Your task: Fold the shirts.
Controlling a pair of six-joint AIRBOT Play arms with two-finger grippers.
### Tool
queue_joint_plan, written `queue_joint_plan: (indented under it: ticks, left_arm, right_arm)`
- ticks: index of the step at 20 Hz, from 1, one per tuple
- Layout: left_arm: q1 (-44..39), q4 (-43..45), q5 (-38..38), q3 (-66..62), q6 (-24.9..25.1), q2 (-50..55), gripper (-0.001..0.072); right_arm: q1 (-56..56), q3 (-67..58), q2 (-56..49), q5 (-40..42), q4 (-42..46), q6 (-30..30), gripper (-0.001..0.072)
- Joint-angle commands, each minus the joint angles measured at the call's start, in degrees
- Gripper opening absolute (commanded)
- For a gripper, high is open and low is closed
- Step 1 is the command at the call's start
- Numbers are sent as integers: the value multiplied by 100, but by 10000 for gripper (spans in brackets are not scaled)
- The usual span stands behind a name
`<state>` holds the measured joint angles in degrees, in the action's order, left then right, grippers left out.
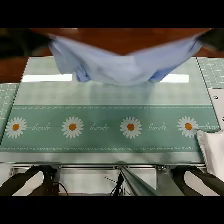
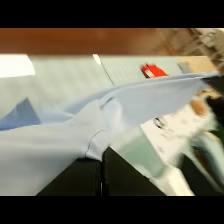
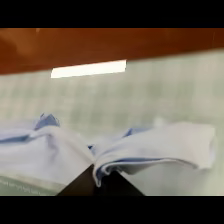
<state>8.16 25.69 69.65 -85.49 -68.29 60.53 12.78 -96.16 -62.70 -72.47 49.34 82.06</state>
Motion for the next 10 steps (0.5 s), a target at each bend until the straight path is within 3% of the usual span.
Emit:
queue_joint_plan:
  ticks: [1, 4, 10]
  left_arm:
    - [4, 2072, 157, -2765, -1250, -214, 20]
    - [4, 2896, 391, -3727, -1344, -669, 20]
    - [-17, 3919, 907, -3117, -1191, -2218, 21]
  right_arm:
    - [-13, -1843, 531, -151, 273, 181, 22]
    - [-13, -1930, 1388, -249, 542, 127, 22]
    - [-13, -1930, 2588, -973, 1340, 201, 22]
